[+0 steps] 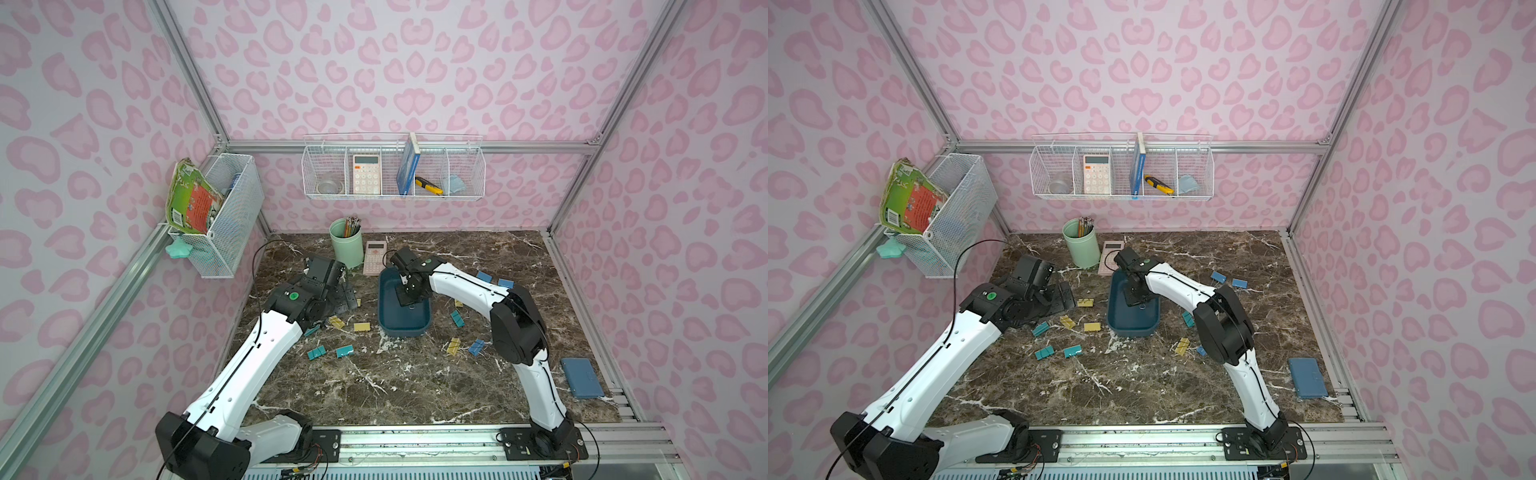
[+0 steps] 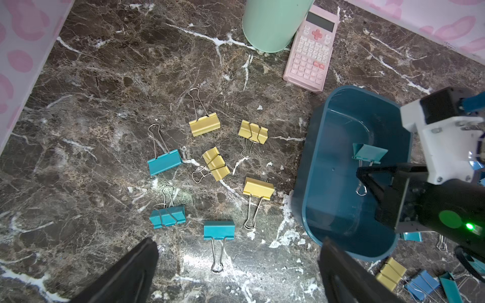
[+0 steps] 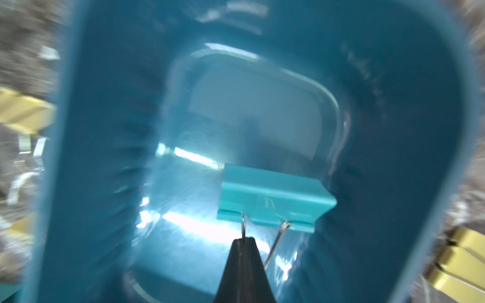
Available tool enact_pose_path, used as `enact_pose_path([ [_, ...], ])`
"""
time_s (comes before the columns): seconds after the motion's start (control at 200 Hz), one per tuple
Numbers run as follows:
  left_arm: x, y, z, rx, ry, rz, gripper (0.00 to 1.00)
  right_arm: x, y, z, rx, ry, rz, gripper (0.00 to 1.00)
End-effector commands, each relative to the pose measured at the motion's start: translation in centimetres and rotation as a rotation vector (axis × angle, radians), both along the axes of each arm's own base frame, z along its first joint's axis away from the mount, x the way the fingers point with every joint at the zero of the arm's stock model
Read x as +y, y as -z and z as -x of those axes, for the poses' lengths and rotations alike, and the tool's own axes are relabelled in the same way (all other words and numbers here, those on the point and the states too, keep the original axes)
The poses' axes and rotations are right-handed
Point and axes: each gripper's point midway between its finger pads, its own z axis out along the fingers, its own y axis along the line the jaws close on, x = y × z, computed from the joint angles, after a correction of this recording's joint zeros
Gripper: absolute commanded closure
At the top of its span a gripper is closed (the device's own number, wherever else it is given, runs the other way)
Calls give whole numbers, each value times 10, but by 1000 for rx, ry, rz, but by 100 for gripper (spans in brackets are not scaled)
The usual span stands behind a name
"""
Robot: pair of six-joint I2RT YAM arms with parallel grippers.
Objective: Take out the binder clips from the storage box
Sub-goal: Pick up the binder clip from the storage box, then place the binder clip at the center of the board.
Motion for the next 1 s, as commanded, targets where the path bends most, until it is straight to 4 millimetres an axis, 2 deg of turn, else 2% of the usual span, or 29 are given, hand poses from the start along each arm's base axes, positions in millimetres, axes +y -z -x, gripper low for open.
enact_pose_path([
  [0.0, 5, -10, 1, -24, -26, -2, 1, 8, -29, 0, -88, -36, -4, 100],
  [0.185, 27, -27, 7, -105, -116, -42, 1, 35, -56, 29, -140, -161, -43, 100],
  [0.37, 64, -46, 30, -155, -272, -59, 1, 77, -61, 89, -175, -353, -87, 100],
  [0.52, 78, -50, 47, -168, -318, -49, 1, 102, -39, 142, -141, -502, -87, 100],
  [0.675, 81, -46, 60, -157, -334, -28, 1, 111, -10, 176, -101, -578, -65, 100],
  [0.785, 81, -41, 67, -142, -338, -14, 1, 109, 12, 189, -79, -595, -39, 100],
  [0.995, 80, -37, 76, -137, -332, 11, 1, 86, 43, 196, -37, -563, 16, 100],
])
